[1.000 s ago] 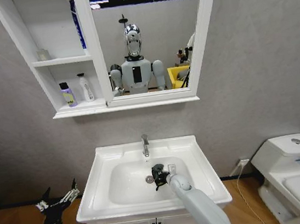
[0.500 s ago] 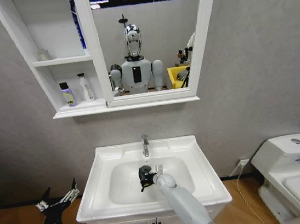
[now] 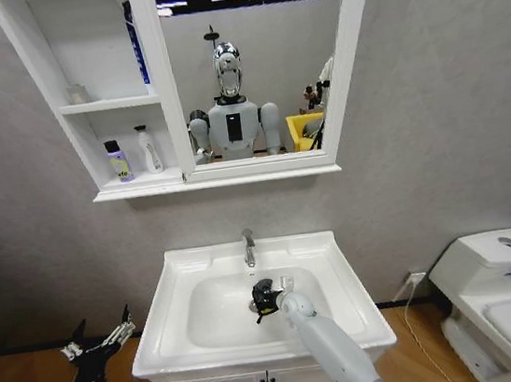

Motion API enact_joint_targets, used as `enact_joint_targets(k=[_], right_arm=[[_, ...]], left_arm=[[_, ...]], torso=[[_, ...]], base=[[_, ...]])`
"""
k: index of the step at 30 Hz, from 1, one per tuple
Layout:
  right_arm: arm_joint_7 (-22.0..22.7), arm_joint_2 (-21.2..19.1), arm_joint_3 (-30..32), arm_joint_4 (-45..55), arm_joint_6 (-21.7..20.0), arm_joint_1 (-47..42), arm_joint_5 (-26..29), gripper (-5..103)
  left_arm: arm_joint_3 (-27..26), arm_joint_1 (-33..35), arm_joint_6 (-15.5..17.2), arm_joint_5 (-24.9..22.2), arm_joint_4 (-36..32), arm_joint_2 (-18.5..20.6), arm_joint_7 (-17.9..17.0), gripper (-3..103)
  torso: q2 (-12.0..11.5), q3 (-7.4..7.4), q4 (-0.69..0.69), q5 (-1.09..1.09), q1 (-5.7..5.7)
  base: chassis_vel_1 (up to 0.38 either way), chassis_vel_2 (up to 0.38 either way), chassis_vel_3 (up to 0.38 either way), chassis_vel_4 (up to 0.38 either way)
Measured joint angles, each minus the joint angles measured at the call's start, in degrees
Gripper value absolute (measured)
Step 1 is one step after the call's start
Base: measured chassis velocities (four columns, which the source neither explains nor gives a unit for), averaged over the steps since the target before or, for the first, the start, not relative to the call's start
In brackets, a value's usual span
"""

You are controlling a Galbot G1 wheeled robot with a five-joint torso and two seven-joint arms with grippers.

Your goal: Move facial cleanser and shampoo from washbasin to cabinet, then wipe washbasin with towel.

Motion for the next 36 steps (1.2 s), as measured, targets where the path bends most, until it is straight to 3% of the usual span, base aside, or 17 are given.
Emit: enact_joint_targets(k=[3, 6, 9, 19, 23, 31, 36], right_arm=[[-0.34, 0.65, 0.16, -1.01, -0.05, 0.41, 0.81, 5], [0.6, 2.04, 0.44, -2.08, -1.76, 1.32, 5.19, 5], [4.54, 4.44, 0.99, -3.43, -5.3, 2.96, 12.95, 5], [8.24, 7.41, 0.41, -4.84, -6.39, 4.03, 15.76, 5], [9.5, 6.57, 0.5, -4.2, -6.59, 3.9, 16.24, 5], [13.63, 1.05, 1.59, 1.07, -7.91, 2.17, 19.27, 5], [13.87, 0.46, 1.47, 1.88, -8.16, 1.94, 19.64, 5]], left_arm=[[0.0, 0.0, 0.0, 0.0, 0.0, 0.0, 0.0, 100], [0.0, 0.0, 0.0, 0.0, 0.0, 0.0, 0.0, 100], [0.0, 0.0, 0.0, 0.0, 0.0, 0.0, 0.0, 100], [0.0, 0.0, 0.0, 0.0, 0.0, 0.0, 0.0, 100], [0.0, 0.0, 0.0, 0.0, 0.0, 0.0, 0.0, 100], [-0.01, 0.0, 0.0, 0.0, 0.0, 0.0, -0.02, 100], [0.0, 0.0, 0.0, 0.0, 0.0, 0.0, -0.01, 100]], torso=[[0.01, -0.01, -0.05, -0.05, -0.01], [-0.02, 0.01, -0.06, -0.03, 0.01], [-0.05, 0.03, -0.03, -0.01, 0.05], [-0.04, 0.02, -0.01, -0.01, 0.03], [-0.04, 0.02, 0.04, 0.01, 0.03], [-0.01, 0.01, -0.01, -0.04, 0.02], [-0.02, 0.02, -0.02, -0.02, 0.03]], base=[[0.0, 0.0, 0.0, 0.0], [0.0, 0.0, 0.0, 0.0], [0.0, 0.0, 0.0, 0.0], [0.0, 0.0, 0.0, 0.0], [0.0, 0.0, 0.0, 0.0], [0.0, 0.0, 0.0, 0.0], [0.0, 0.0, 0.0, 0.0]])
